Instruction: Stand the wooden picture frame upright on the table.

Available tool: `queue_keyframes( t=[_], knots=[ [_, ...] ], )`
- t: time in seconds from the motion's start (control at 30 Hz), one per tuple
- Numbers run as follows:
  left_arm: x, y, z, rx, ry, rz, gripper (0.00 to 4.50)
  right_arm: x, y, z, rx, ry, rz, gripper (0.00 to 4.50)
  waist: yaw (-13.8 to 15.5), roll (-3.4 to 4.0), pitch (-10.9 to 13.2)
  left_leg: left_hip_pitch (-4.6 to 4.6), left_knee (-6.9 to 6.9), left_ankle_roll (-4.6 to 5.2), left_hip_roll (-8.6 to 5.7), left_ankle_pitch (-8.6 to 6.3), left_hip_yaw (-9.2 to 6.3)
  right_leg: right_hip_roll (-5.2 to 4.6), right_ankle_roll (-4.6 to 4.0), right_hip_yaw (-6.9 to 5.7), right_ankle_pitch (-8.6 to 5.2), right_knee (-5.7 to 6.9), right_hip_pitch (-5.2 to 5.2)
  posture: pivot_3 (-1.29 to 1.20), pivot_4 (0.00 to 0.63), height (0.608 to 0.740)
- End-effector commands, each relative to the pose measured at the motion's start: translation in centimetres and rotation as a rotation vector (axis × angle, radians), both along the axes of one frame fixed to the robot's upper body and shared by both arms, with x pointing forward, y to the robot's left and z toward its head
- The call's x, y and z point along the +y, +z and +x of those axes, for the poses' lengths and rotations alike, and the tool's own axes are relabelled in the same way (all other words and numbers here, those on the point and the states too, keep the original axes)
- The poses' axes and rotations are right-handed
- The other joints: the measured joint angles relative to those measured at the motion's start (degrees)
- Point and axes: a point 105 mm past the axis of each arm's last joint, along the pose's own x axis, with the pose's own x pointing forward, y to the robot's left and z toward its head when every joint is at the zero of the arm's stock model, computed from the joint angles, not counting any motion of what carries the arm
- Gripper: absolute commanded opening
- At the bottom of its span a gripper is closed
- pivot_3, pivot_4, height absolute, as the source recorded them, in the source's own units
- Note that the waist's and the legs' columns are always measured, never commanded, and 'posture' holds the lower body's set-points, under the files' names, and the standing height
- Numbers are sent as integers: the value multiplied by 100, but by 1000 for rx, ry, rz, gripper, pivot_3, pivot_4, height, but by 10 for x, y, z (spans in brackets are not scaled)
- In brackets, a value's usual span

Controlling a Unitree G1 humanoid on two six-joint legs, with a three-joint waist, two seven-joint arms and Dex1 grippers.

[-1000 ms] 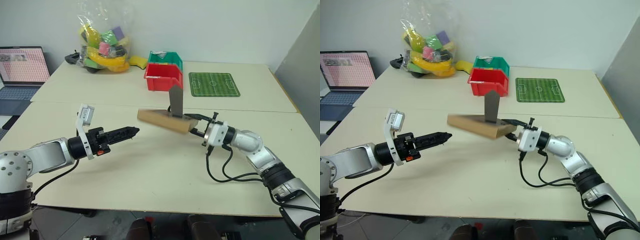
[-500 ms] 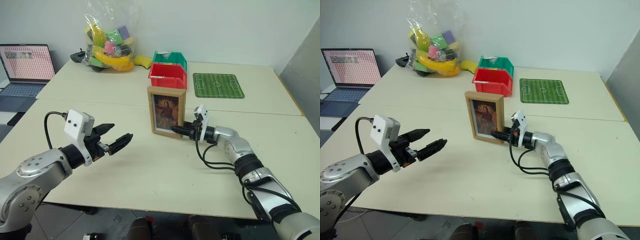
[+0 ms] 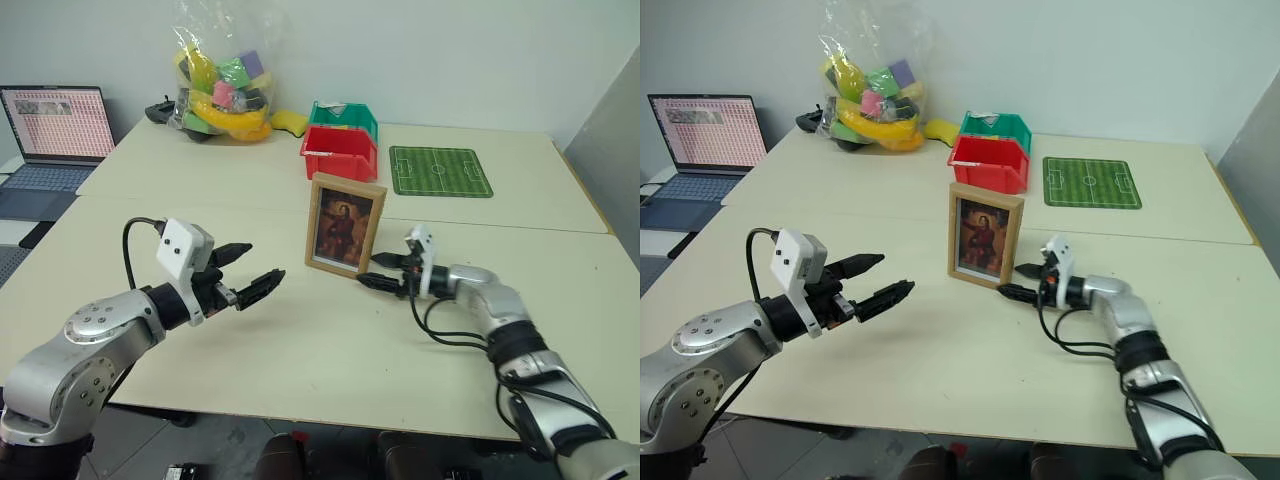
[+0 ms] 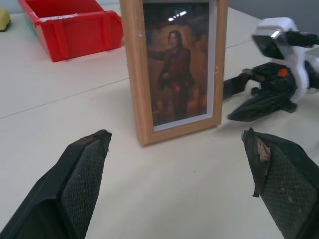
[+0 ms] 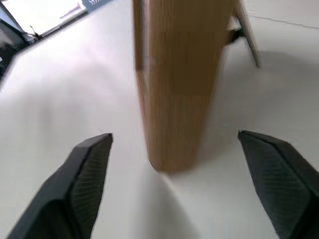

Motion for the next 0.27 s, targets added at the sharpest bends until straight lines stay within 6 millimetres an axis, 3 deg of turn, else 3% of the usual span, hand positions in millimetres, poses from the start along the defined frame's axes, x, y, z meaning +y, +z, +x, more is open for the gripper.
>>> queue_keyframes(
  t=[0.03, 0.13, 0.27],
  knots=[
    [15, 11, 9, 10, 7, 20, 4500, -8, 56, -21, -167, -10, -55, 4475, -19, 0, 1, 0, 0, 0, 0, 0, 3, 3, 0, 2, 0, 1, -4, 0, 150, 740],
    [27, 18, 16, 27, 9, 16, 4500, -4, 91, -41, -200, -36, -42, 4475, -123, 4, 4, -3, -2, 0, 2, 0, 11, 10, -1, 8, 0, 21, -28, 0, 150, 740],
    [31, 25, 24, 37, -21, 38, 4500, 1, 111, -50, -207, -147, -41, 4475, -186, 2, 2, 4, -8, 0, 13, 0, -5, 29, -2, 9, 1, 27, -28, 0, 150, 740]
  ],
)
